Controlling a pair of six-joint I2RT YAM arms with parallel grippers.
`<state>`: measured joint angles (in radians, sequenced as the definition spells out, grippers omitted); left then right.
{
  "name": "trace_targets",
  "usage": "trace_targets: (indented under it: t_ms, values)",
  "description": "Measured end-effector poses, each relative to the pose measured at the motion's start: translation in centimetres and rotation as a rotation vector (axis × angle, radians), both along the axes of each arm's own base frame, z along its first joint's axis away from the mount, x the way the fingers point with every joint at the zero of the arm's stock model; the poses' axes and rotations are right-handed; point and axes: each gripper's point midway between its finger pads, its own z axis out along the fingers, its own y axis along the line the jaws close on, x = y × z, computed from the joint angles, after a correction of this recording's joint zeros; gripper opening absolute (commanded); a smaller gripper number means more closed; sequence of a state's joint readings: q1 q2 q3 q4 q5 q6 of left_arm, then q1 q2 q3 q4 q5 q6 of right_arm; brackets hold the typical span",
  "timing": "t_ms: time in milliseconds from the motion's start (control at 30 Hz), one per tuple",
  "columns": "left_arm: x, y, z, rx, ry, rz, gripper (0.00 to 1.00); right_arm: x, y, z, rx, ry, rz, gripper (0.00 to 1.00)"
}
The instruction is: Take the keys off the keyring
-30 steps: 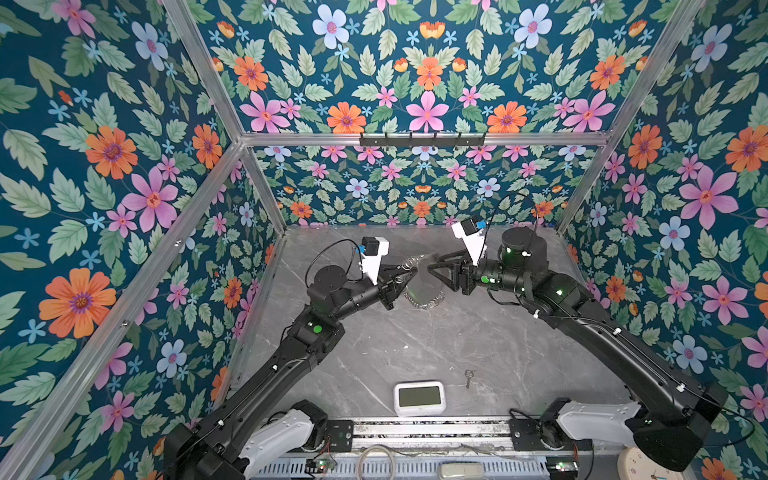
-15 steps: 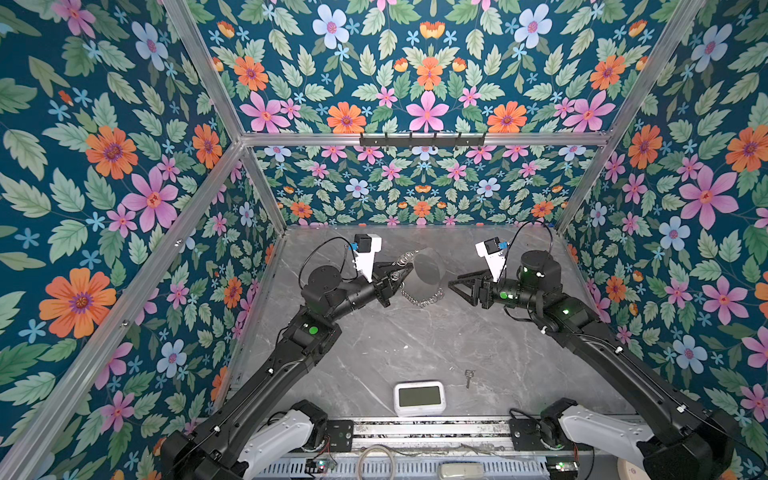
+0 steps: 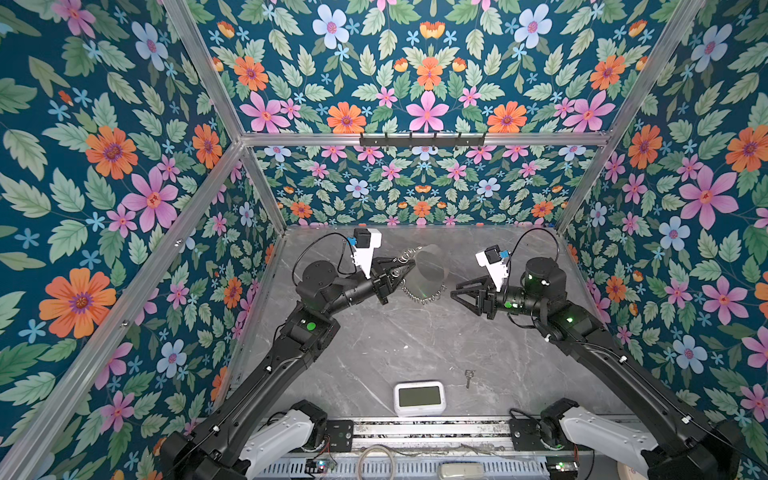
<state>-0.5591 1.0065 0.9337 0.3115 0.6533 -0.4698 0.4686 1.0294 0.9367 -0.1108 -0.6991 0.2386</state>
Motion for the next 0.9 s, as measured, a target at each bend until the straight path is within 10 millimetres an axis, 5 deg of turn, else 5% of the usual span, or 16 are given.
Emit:
trace_targets:
  t_ms: [400,900]
  values:
    - [-0.4,-0.1,-0.1,0.002,0.028,-0.026,0.0,0.8,1.2,-0.4,-0.085,-0.081,0.011,0.4]
    - [-1.0,0.2,0.5,-0.01,0.012,-0.03,0.0,1.0,2.1,-1.2,-0.15,-0.111,0.013,0.19]
